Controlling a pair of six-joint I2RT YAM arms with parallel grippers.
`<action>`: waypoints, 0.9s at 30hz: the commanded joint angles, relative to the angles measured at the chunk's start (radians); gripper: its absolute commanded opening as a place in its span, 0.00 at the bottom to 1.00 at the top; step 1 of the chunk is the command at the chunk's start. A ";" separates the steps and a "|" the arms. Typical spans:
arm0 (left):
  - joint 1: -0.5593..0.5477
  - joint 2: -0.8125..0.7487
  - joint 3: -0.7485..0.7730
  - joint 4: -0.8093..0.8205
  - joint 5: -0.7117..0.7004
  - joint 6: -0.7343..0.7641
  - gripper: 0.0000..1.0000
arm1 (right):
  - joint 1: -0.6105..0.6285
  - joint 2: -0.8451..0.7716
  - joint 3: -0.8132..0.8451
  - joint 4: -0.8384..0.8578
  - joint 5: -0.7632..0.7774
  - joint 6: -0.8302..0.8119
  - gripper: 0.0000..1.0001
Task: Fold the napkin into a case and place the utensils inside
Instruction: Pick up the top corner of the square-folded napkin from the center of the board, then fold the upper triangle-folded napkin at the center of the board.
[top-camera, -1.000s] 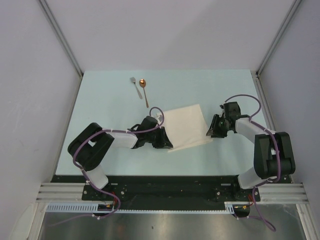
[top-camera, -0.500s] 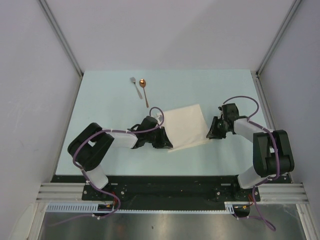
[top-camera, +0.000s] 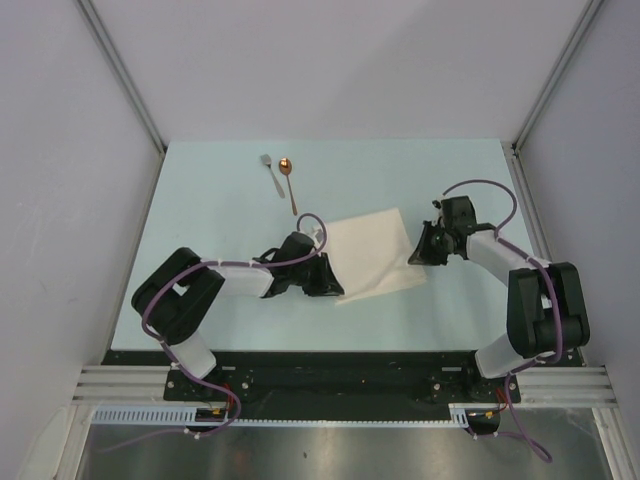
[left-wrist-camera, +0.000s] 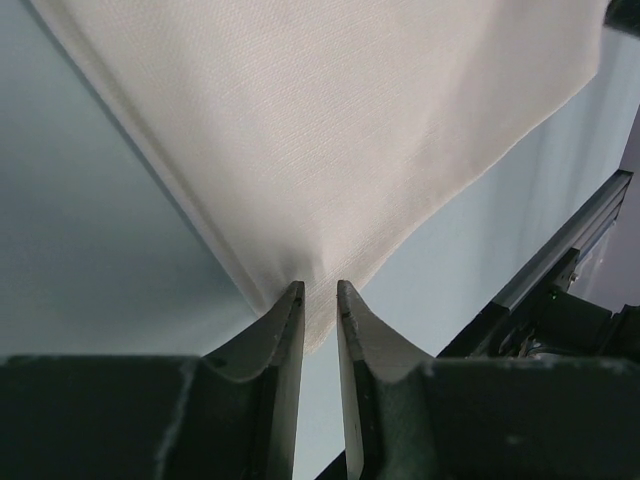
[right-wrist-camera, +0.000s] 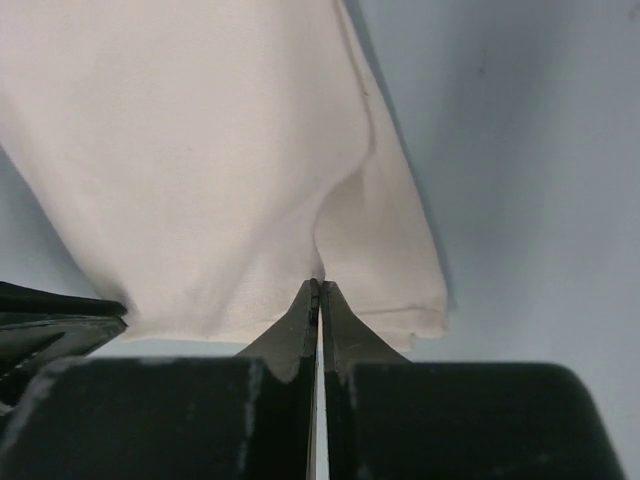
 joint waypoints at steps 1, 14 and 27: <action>0.002 -0.013 -0.027 0.028 -0.013 -0.002 0.24 | 0.044 0.018 0.111 0.027 -0.045 0.029 0.00; 0.002 -0.044 -0.084 0.034 -0.032 -0.017 0.23 | 0.237 0.361 0.474 0.092 -0.122 0.086 0.00; 0.000 -0.044 -0.133 0.069 -0.036 -0.049 0.22 | 0.282 0.572 0.675 0.126 -0.211 0.105 0.00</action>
